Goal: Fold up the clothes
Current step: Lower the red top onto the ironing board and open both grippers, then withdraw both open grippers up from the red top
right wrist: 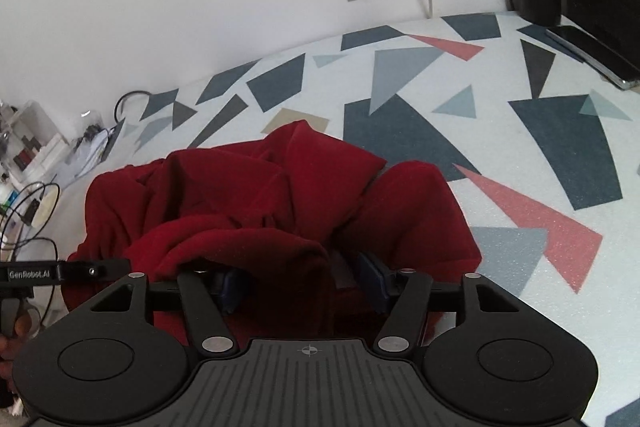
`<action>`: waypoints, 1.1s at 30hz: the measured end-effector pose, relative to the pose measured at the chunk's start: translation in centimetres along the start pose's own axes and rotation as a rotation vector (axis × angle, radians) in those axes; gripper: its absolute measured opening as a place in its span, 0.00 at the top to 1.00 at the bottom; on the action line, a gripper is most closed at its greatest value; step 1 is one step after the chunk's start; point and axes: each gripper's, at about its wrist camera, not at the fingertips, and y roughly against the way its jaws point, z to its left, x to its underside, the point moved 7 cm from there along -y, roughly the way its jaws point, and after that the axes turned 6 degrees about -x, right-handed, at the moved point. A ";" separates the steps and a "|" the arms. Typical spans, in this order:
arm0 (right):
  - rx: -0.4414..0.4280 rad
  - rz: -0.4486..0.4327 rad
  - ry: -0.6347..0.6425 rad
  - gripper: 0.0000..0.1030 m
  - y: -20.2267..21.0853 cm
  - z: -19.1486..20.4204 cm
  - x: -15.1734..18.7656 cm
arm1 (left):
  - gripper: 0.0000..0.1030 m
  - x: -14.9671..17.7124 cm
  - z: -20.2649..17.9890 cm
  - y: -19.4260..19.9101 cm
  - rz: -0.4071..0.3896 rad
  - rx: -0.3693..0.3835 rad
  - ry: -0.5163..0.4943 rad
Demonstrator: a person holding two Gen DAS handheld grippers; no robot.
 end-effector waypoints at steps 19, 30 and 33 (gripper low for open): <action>0.178 -0.118 -0.012 0.10 5.4 1.0 -1.1 | 0.15 -4.2 1.7 7.3 -0.222 0.054 0.034; 0.424 -0.367 0.036 0.01 14.0 3.6 -7.8 | 0.06 -9.5 3.7 8.5 -0.251 0.130 -0.008; 0.441 -0.375 0.078 0.01 13.2 5.1 -9.9 | 0.05 -9.4 3.3 7.9 -0.229 0.147 -0.043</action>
